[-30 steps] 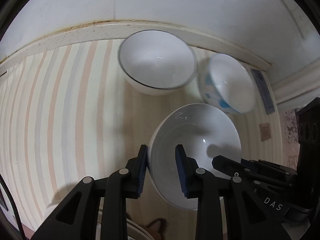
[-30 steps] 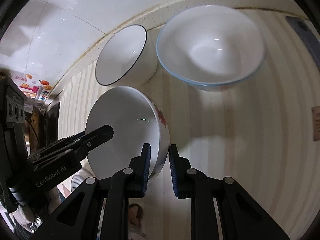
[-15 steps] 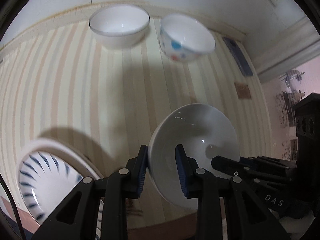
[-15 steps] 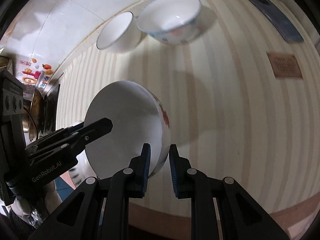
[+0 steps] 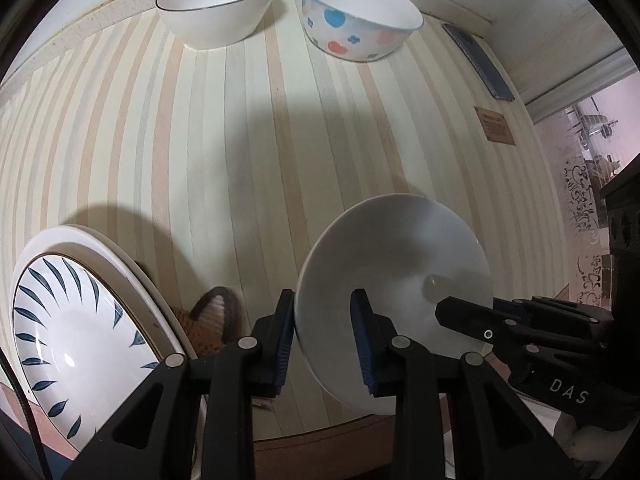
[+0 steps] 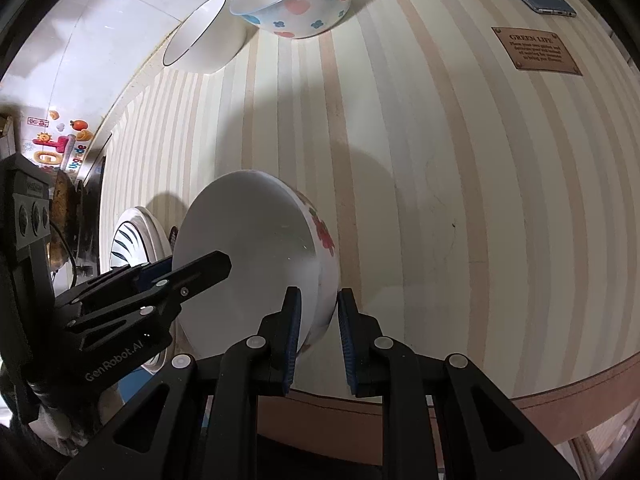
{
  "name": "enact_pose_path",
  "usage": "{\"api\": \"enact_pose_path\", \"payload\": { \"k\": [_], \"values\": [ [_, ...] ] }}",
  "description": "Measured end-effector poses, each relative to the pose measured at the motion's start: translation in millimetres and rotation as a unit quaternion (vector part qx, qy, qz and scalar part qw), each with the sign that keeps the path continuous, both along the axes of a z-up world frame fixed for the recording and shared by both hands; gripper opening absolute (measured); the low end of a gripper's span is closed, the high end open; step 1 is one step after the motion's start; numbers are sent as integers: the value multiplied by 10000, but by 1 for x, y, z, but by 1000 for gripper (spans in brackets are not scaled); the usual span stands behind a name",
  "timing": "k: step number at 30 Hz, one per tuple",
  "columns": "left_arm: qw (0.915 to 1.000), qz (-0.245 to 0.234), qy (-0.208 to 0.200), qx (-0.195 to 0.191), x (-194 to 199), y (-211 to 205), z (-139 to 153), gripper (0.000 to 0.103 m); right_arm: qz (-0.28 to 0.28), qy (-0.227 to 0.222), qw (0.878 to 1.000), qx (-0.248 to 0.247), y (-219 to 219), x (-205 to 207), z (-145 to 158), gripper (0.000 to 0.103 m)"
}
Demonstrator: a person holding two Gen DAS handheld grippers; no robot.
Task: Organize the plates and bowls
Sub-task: 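Lift the flowered white bowl and carry it toward the plate stack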
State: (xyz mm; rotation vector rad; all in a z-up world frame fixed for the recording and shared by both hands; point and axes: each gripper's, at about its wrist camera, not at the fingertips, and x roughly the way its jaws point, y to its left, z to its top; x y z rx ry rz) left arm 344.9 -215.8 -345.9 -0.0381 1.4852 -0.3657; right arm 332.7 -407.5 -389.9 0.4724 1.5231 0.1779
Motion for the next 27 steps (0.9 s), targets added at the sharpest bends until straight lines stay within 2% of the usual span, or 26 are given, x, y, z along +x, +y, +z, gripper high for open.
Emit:
{"api": "enact_pose_path", "payload": {
  "k": [5, 8, 10, 13, 15, 17, 18, 19, 23, 27],
  "values": [
    [9999, -3, 127, 101, -2, -1, -4, 25, 32, 25, 10000, 18, -1, 2, -1, 21],
    [9999, -6, 120, 63, -2, -3, 5, 26, -10, 73, 9999, 86, -2, 8, -1, 21],
    [10000, 35, 32, 35, 0, 1, 21, 25, -21, 114, 9998, 141, -7, 12, 3, 23],
    [9994, 151, -242, -196, 12, 9, 55, 26, -125, -3, 9997, 207, -23, 19, 24, 23],
    [9980, 232, -491, -335, 31, 11, 77, 33, -269, -181, 9991, 276, -37, 29, 42, 24],
    [9960, 384, -686, -435, 63, 10, 90, 37, -423, -371, 9976, 403, -53, 47, 58, 33],
    [9954, 428, -713, -465, 77, 9, 90, 37, -518, -499, 9964, 444, -62, 60, 64, 43],
    [9952, 457, -721, -469, 91, 7, 89, 37, -599, -617, 9952, 473, -69, 73, 68, 46],
    [9956, 655, -461, -496, 160, -1, 64, 37, -954, -766, 9907, 597, -92, 135, 58, 46],
    [9971, 598, -216, -429, 196, -13, 35, 37, -1138, -720, 9887, 663, -99, 184, 34, 46]
  ]
}}
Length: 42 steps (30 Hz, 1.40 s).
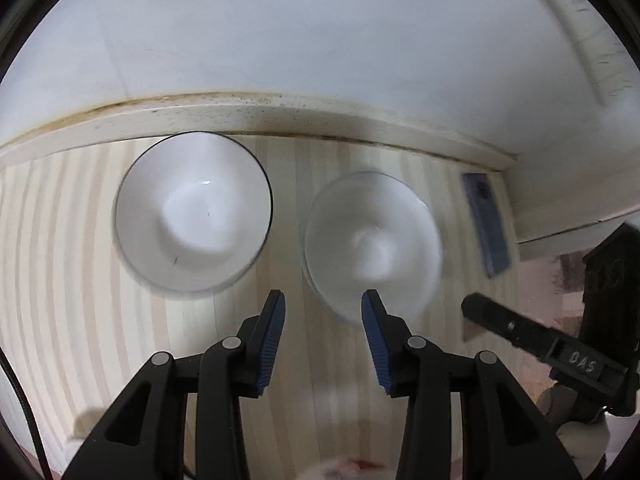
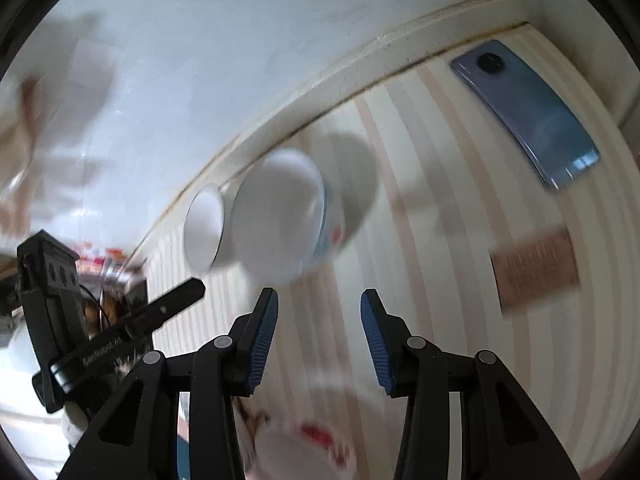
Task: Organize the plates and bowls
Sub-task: 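Lower the flowered bowl into the blue-dotted bowl and grip both with both tools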
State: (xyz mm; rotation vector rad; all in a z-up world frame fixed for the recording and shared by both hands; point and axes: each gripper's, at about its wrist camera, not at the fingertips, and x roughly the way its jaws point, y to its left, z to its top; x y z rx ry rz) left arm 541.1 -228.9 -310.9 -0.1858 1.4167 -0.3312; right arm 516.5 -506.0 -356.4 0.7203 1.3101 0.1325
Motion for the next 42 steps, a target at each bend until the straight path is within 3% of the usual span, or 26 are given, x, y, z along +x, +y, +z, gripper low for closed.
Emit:
{"api": "enact_pose_path", "payload": {
  "k": [5, 6, 8, 10, 14, 28, 42],
  "values": [
    [9995, -121, 279, 102, 17, -12, -32, 35, -108, 156, 9993, 307, -4, 34, -33, 45],
    [9995, -132, 279, 94, 18, -17, -35, 28, -101, 192, 9992, 333, -3, 38, -39, 43],
    [9995, -162, 219, 143, 18, -21, -40, 26, -69, 273, 9987, 430, 1, 43, -51, 36],
    [9996, -139, 168, 158, 16, -21, -40, 26, -72, 322, 9982, 496, 4, 43, -60, 22],
    [9998, -83, 105, 134, 18, -16, -41, 20, -137, 227, 9983, 520, 6, 41, -62, 22],
    [9994, -184, -256, 117, -2, -19, -13, 20, 97, -13, 9998, 163, 21, 25, -38, 21],
    [9978, -354, -551, -115, -77, 0, 47, 20, 132, -217, 9994, 230, 32, -52, 17, 21]
  ]
}}
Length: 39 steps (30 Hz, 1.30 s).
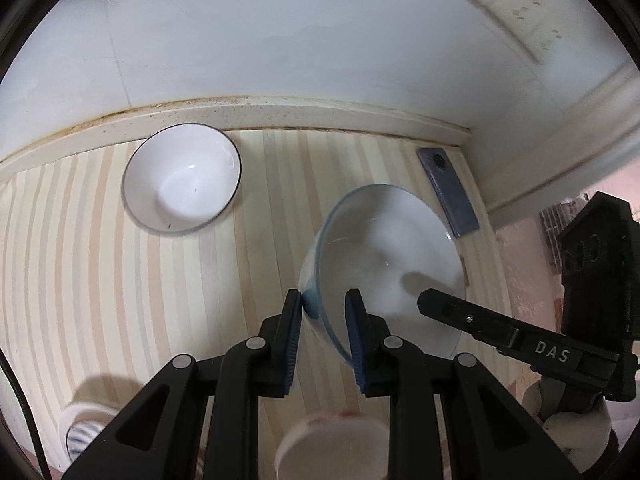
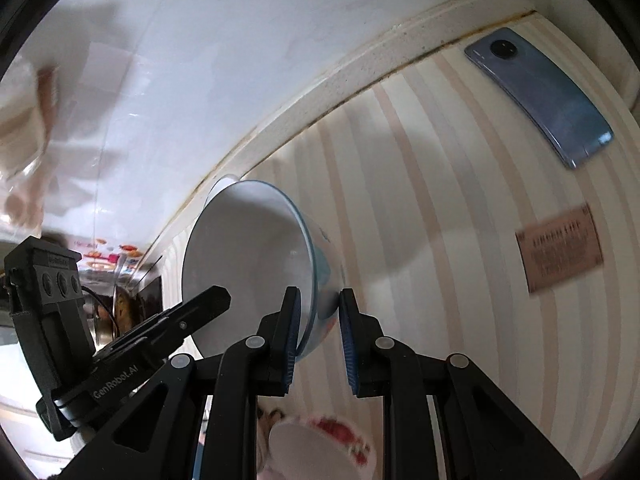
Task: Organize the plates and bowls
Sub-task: 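Lower the flowered bowl into the blue-dotted bowl and grip both with both tools, then carry the nested bowls into the black-rimmed white bowl and grip its rim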
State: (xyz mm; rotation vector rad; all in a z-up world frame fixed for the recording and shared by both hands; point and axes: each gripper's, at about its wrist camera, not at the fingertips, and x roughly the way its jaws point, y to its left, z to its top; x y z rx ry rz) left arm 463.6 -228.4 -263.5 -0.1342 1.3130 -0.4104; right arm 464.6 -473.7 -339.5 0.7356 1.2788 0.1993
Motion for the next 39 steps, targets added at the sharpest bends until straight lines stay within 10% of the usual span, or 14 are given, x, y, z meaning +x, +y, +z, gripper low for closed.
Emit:
{"api": "enact_pose_path", "payload": {
  "k": [19, 39],
  "values": [
    [9990, -357, 243, 107, -95, 29, 0, 20, 210, 394, 9990, -34, 42, -133, 5, 21],
    [9940, -790, 528, 548, -117, 15, -36, 20, 403, 755, 9949, -539, 55, -155, -21, 21]
  ]
}}
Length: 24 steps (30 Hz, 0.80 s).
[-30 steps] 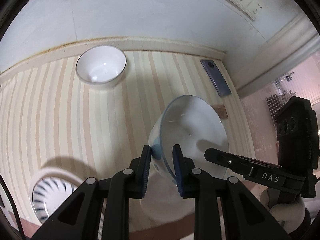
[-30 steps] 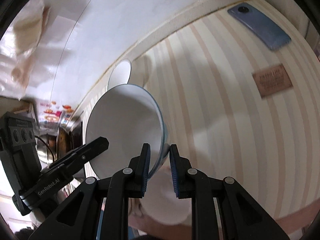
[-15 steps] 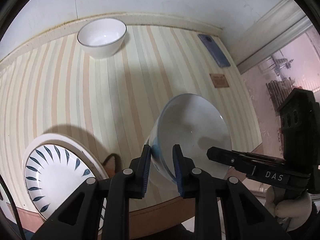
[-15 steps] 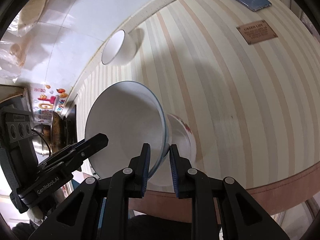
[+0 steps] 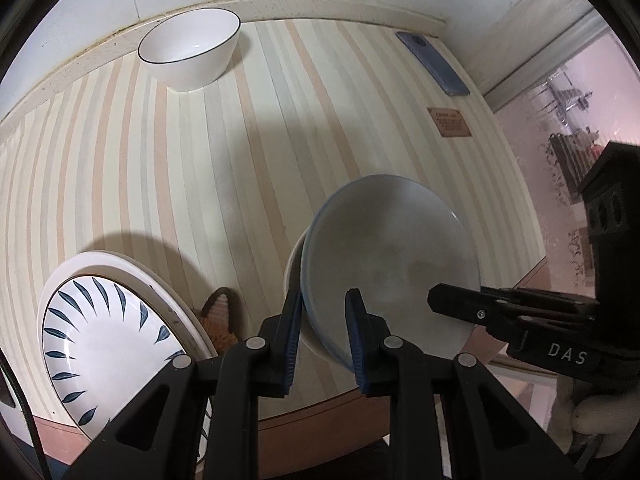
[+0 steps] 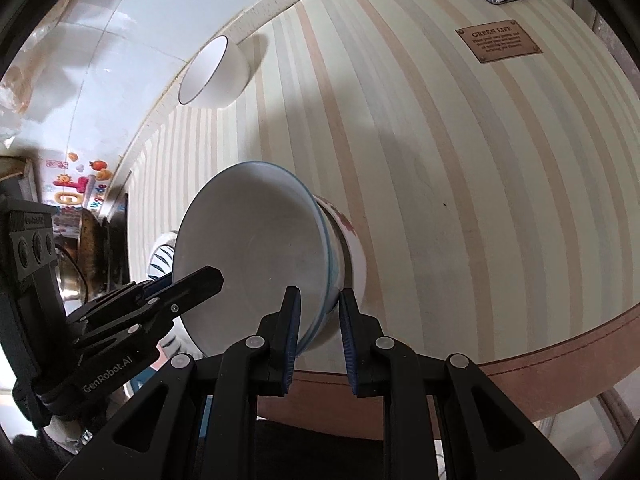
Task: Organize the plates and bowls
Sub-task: 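Carry the nested bowls into the black-rimmed white bowl and grip its rim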
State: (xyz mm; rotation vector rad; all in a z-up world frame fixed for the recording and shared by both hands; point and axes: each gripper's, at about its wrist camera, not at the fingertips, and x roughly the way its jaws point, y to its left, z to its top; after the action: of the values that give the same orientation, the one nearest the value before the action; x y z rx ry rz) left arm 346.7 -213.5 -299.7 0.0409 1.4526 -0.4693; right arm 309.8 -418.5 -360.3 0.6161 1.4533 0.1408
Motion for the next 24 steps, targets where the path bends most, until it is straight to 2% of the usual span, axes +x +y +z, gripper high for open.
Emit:
{"api": "enact_pose_path", "payload": {
  "k": [9, 12, 14, 16, 17, 19, 20, 22, 24],
  "values": [
    [9998, 25, 146, 102, -5, 2, -10, 20, 289, 104, 9993, -218, 8, 3, 0, 22],
    [9998, 104, 155, 8, -2, 11, 2, 21, 382, 210, 9989, -195, 5, 4, 8, 23],
    [9995, 284, 12, -116, 6, 24, 18, 21, 392, 161, 9990, -158, -2, 9, 22, 23],
    [9983, 532, -113, -221, 22, 38, 33, 22, 374, 25, 9992, -155, -11, 19, 37, 24],
    [9969, 720, -173, -278, 34, 48, 39, 27, 361, -53, 9993, -107, -14, 27, 43, 25],
    [9927, 1107, -343, -337, 65, 67, 46, 33, 273, -247, 9993, 58, -20, 50, 52, 47],
    [9902, 1300, -432, -267, 82, 76, 46, 33, 251, -376, 9989, 155, -20, 70, 54, 51],
    [9856, 1610, -484, -206, 112, 92, 40, 33, 205, -586, 9975, 336, -17, 102, 51, 53],
    [9789, 1999, -365, -226, 152, 111, 25, 33, 116, -725, 9960, 504, -10, 143, 38, 53]
  ]
}}
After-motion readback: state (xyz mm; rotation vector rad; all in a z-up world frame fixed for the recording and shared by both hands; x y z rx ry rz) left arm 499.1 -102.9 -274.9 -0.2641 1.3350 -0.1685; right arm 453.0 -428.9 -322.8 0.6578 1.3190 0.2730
